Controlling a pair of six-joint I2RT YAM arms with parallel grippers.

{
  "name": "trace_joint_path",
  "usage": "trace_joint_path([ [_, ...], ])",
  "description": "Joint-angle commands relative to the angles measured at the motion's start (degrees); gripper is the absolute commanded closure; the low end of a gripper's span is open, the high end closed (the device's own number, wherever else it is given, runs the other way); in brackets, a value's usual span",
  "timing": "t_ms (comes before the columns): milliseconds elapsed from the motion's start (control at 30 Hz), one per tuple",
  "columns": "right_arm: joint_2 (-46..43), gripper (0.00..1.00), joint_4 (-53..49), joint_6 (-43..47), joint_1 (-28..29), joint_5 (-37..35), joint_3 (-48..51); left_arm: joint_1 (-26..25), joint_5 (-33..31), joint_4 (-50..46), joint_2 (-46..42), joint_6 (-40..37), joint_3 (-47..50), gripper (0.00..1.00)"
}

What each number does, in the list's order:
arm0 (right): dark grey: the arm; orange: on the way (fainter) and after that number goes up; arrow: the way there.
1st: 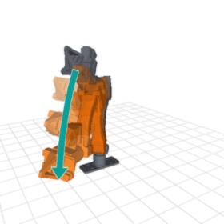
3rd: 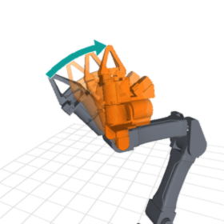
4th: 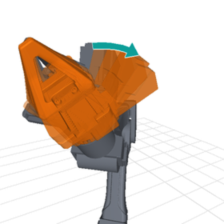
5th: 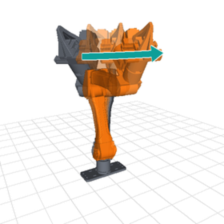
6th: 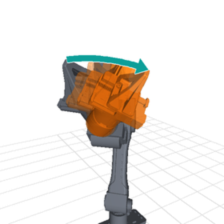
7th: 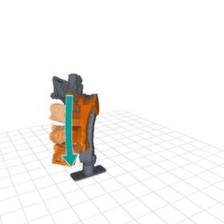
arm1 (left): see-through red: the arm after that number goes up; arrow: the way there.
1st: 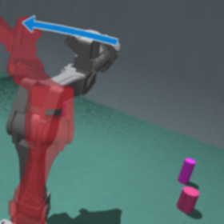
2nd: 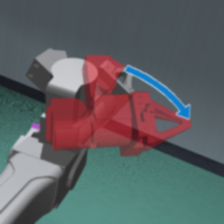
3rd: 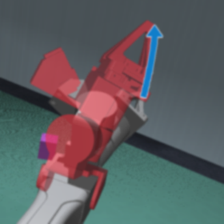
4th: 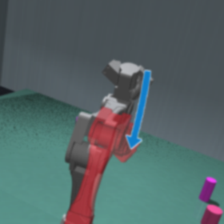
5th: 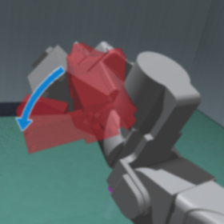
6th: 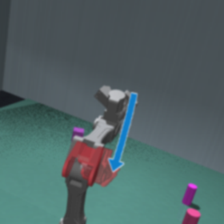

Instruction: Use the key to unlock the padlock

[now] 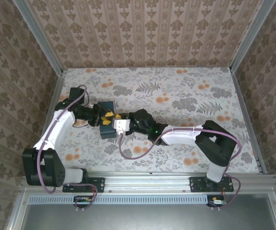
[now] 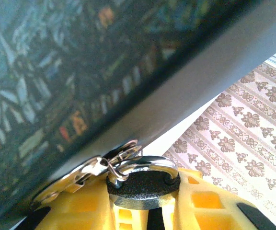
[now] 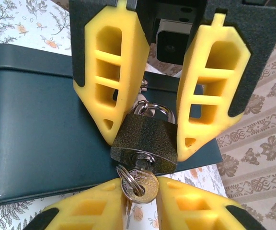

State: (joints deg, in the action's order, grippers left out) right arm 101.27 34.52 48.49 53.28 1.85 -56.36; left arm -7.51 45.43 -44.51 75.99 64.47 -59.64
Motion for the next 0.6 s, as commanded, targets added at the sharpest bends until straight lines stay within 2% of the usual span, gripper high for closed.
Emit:
trace_joint_path([
  [0,-1.8,0.79,2.8,0.4,0.3,-0.7,0.6,-0.5,2.3,1.0,-2.2,0.3,0.0,0.93],
  [467,-2.7,0.79,3.1,0.3,1.4,-0.5,0.2,-0.5,2.2,1.2,-2.2,0.5,0.1,0.93],
  [567,-2.6,0.82,2.6,0.3,1.7,-0.1,-0.4,-0.5,2.2,1.1,-2.2,0.5,0.0,0.93],
])
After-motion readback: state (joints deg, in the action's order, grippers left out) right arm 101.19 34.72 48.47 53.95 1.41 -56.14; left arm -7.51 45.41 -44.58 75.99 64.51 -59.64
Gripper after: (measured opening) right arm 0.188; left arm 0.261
